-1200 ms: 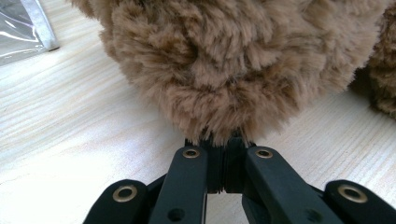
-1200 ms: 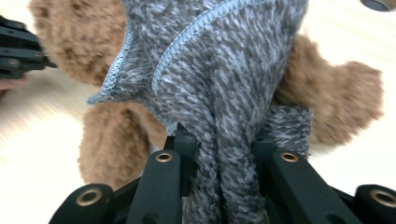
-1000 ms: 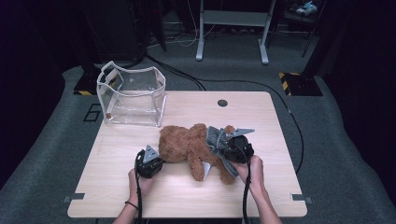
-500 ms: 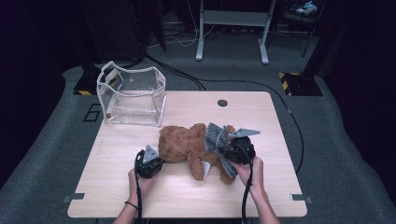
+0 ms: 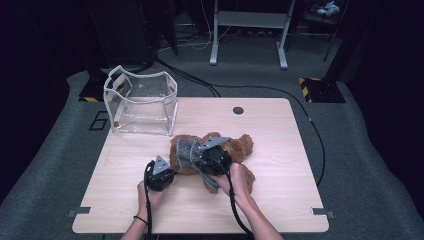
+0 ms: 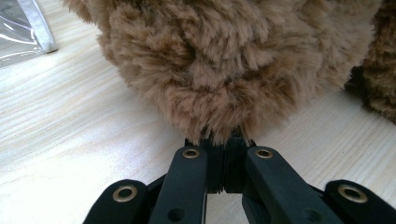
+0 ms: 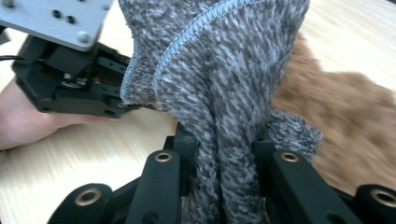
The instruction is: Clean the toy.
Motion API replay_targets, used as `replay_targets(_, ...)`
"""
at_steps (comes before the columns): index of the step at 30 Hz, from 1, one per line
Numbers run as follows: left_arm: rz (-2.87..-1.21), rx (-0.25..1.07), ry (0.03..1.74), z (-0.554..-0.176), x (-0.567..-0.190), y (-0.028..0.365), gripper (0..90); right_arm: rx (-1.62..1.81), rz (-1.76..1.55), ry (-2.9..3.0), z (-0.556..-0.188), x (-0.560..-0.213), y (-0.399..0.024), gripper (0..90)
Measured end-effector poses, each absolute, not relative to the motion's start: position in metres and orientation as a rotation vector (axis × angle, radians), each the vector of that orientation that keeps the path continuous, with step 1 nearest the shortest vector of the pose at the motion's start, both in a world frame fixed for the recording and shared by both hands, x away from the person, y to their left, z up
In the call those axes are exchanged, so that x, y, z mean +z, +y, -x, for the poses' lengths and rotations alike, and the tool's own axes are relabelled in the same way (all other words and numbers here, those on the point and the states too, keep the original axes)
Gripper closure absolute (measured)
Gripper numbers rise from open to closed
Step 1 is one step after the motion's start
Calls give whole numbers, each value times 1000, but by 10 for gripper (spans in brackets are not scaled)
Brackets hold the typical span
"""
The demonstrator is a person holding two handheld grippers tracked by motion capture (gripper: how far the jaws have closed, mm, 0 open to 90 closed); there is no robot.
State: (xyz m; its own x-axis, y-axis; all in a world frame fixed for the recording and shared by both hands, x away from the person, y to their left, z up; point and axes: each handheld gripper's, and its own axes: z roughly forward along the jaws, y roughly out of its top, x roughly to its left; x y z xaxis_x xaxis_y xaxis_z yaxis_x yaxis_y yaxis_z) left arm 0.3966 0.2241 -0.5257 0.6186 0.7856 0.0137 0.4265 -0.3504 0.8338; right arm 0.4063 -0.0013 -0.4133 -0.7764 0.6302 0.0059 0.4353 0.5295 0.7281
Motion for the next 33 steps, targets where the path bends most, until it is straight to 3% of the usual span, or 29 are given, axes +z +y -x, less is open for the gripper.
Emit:
replay_targets(15,-1982,522,964,-397,-526,224,890,1025,-914,2573,-409,-432,21,727)
replay_targets(33,-1980,527,963,-397,-526,224,889,989,-1069,2468,-408,-430,-37,729)
